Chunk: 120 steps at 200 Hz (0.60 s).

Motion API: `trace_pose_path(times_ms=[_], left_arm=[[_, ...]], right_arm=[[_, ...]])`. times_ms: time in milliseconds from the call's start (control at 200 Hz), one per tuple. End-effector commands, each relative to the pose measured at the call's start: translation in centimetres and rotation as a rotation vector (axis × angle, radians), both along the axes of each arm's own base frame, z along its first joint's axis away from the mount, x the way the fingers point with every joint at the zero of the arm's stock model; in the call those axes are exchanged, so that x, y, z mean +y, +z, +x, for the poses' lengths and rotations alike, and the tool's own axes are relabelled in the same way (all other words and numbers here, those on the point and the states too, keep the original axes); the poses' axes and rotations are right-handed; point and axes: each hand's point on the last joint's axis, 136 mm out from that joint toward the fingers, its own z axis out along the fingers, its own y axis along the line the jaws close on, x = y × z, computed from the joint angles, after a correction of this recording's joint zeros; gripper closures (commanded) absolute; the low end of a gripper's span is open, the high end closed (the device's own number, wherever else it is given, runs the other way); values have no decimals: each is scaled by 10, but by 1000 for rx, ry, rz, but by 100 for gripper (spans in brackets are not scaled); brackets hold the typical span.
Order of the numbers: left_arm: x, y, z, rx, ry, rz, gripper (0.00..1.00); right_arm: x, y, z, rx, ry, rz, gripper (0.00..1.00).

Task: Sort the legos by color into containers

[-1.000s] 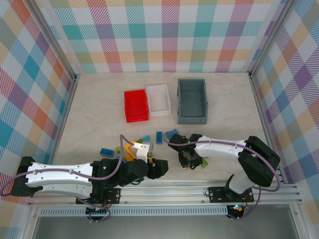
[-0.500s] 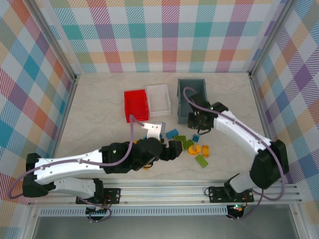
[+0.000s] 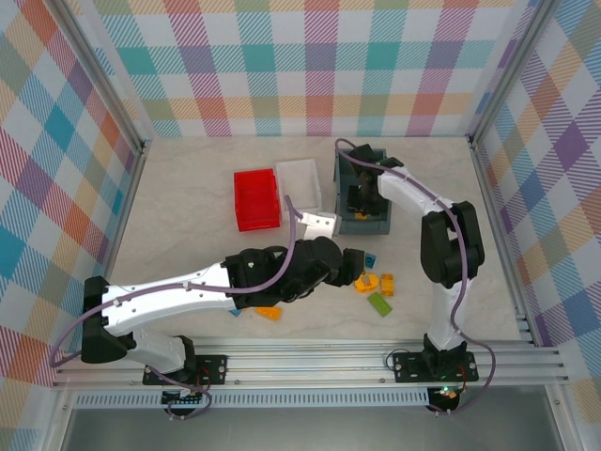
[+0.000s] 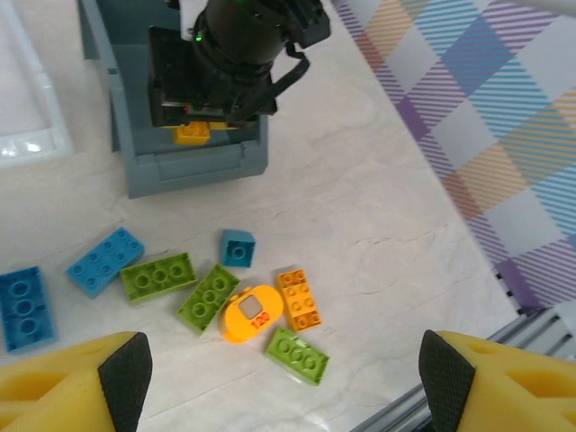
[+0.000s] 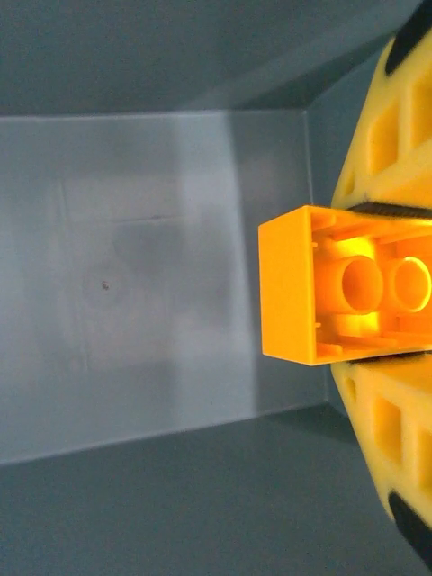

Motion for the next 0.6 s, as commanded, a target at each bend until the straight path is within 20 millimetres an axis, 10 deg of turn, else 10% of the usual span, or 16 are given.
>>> trace_pose_path(times_ms=[0, 325, 595], left_arm=[[24, 1, 6, -3, 75, 40, 21], [94, -16, 18, 101, 240, 85, 24], [185, -56, 21, 272, 451, 71, 31]], right_arm=[[0, 21, 1, -30, 20, 8, 49], [3, 130, -11, -260, 63, 67, 45], [52, 194, -100, -463, 310, 228, 47]])
